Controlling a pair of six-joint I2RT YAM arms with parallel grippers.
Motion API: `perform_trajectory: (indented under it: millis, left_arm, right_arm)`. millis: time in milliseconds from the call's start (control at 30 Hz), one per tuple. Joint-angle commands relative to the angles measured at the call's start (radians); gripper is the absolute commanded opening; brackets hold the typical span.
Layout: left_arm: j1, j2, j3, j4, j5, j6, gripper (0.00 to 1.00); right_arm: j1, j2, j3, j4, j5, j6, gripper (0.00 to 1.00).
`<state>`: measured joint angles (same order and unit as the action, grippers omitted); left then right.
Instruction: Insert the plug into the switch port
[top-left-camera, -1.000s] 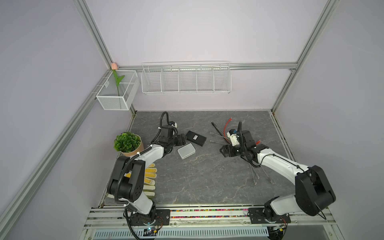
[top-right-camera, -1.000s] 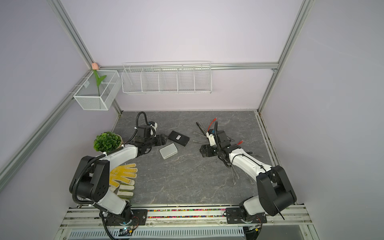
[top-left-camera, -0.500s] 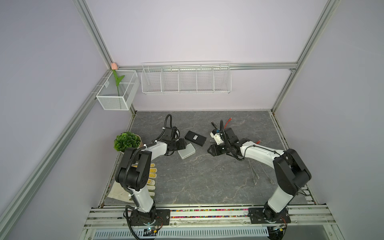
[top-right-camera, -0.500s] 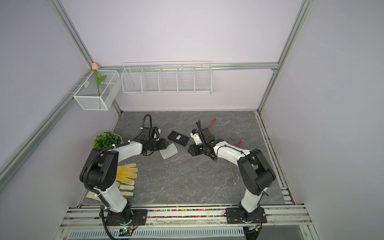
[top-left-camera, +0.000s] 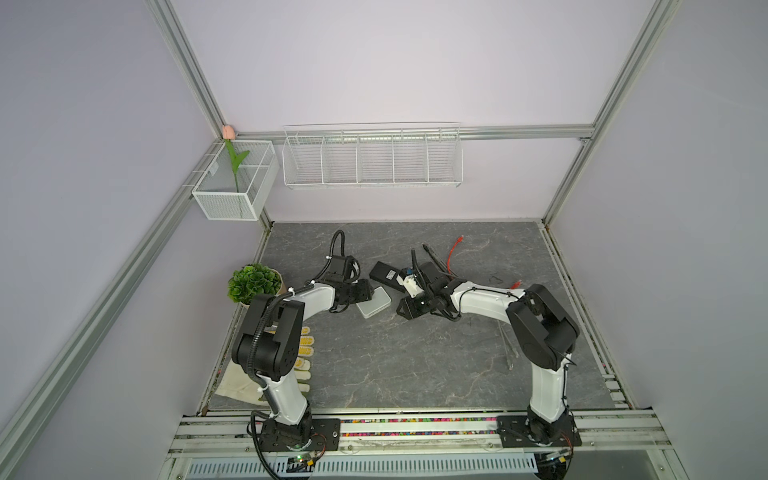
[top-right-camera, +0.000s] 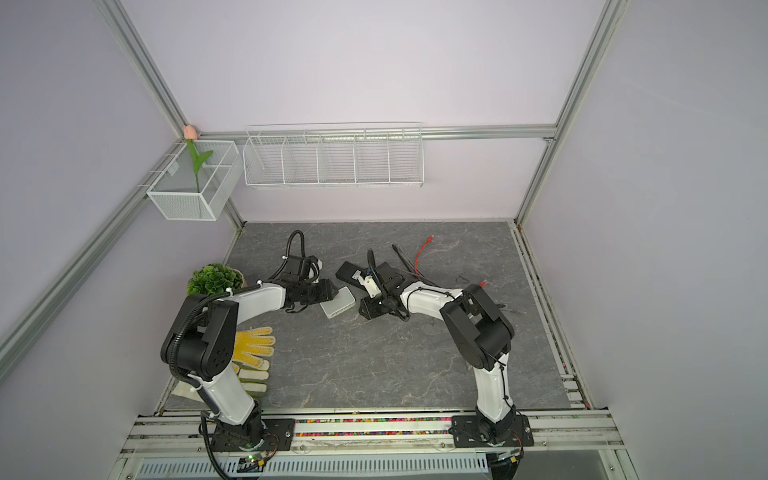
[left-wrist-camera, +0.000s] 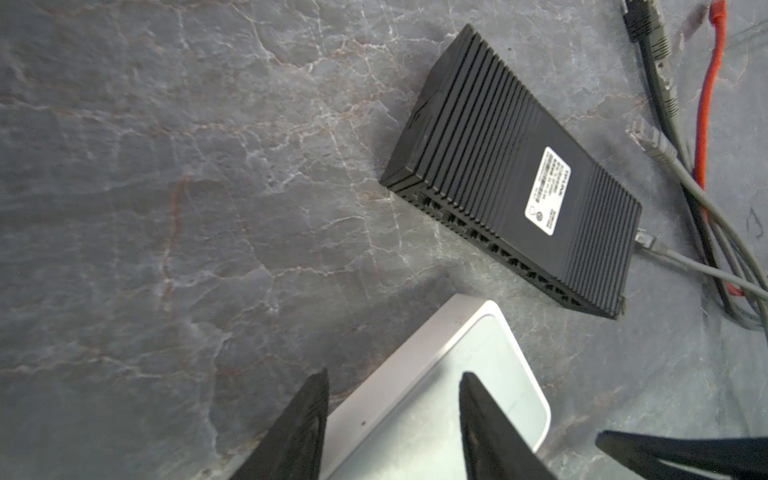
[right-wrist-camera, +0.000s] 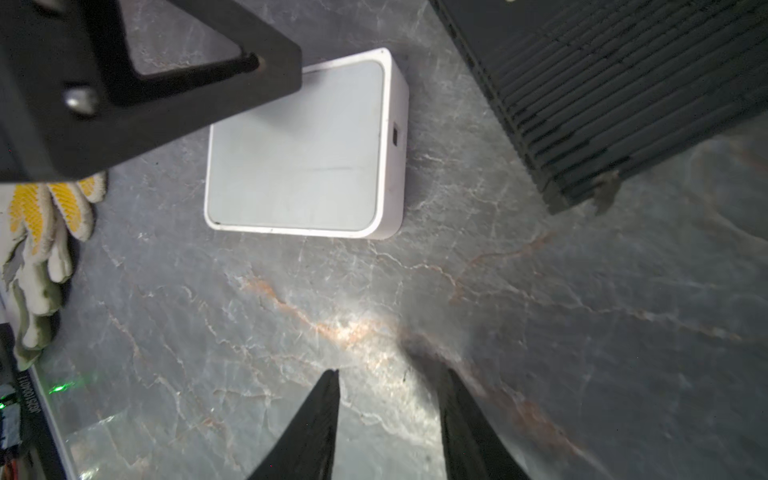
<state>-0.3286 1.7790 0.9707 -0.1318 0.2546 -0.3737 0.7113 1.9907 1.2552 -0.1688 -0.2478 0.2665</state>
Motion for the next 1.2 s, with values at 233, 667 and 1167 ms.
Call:
perform_trajectory:
  millis: [233, 667, 1167]
  left_arm:
    - [-0.017, -0.044, -0.119, -0.013, 0.015, -0.031, 0.47]
    - [-0.029, -0.164, -0.251, 0.047, 0.023, -0.088, 0.41]
    - [-0.029, -0.320, -0.273, -0.023, 0.007, -0.087, 0.43]
  right_arm:
    - [-0.014, 0.093, 0.122, 0.010, -0.002, 0.009, 0.42]
    - [-0.044, 0.201, 0.342, -0.044, -0.108, 0.008, 0.44]
    - [-0.007, 0.309, 0.444, -0.070, -0.124, -0.006, 0.45]
